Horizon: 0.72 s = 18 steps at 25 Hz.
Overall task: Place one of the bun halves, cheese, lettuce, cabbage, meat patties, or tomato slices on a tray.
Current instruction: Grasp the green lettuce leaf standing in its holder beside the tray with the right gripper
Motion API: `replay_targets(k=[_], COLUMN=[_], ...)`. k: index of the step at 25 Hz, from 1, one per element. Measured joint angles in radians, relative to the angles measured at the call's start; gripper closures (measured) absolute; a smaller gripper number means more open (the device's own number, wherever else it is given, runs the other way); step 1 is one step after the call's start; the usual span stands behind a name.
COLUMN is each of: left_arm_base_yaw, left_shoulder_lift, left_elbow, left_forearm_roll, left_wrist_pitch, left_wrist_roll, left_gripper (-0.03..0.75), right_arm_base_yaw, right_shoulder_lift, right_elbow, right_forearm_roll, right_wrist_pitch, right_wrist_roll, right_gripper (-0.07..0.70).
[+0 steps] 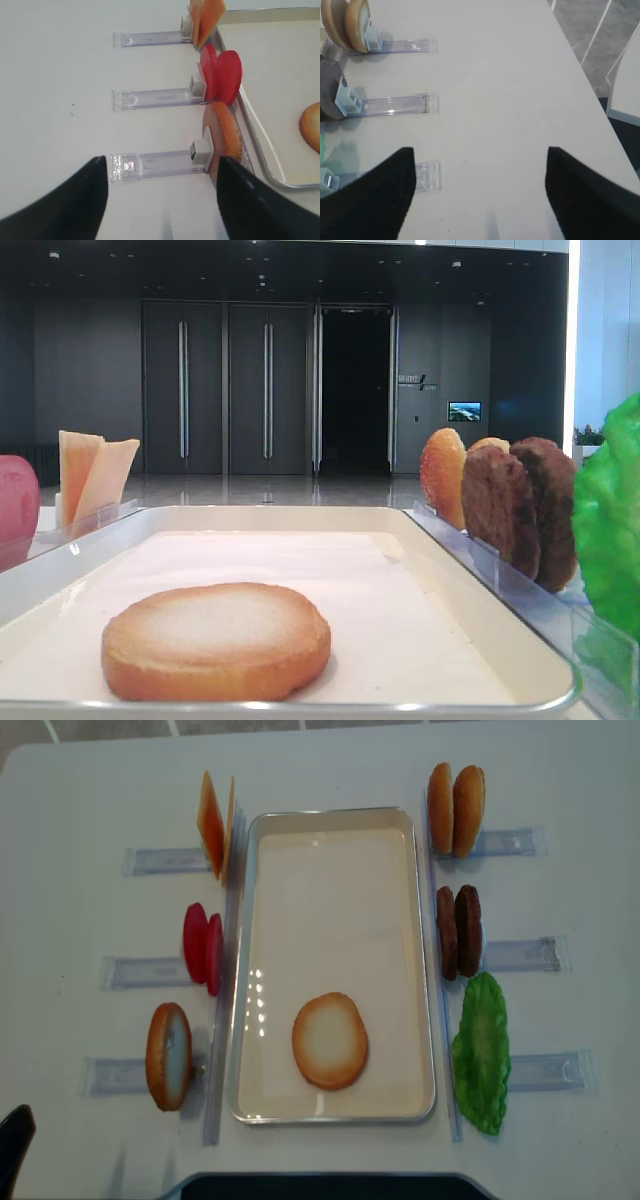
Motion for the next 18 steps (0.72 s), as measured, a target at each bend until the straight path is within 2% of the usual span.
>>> replay_targets(k=[18], left_arm_base_yaw=[0.0], left_shoulder_lift=[0.0], left_elbow=[0.0], left_forearm_roll=[0.0], left_wrist_pitch=[0.0], left_wrist_roll=[0.0], left_gripper=[0.198], right_arm_base_yaw=[0.0], right_shoulder_lift=[0.0], right_elbow=[0.0], right_forearm_roll=[0.0], right_wrist_pitch=[0.0], right_wrist_roll=[0.0], right_gripper=[0.09])
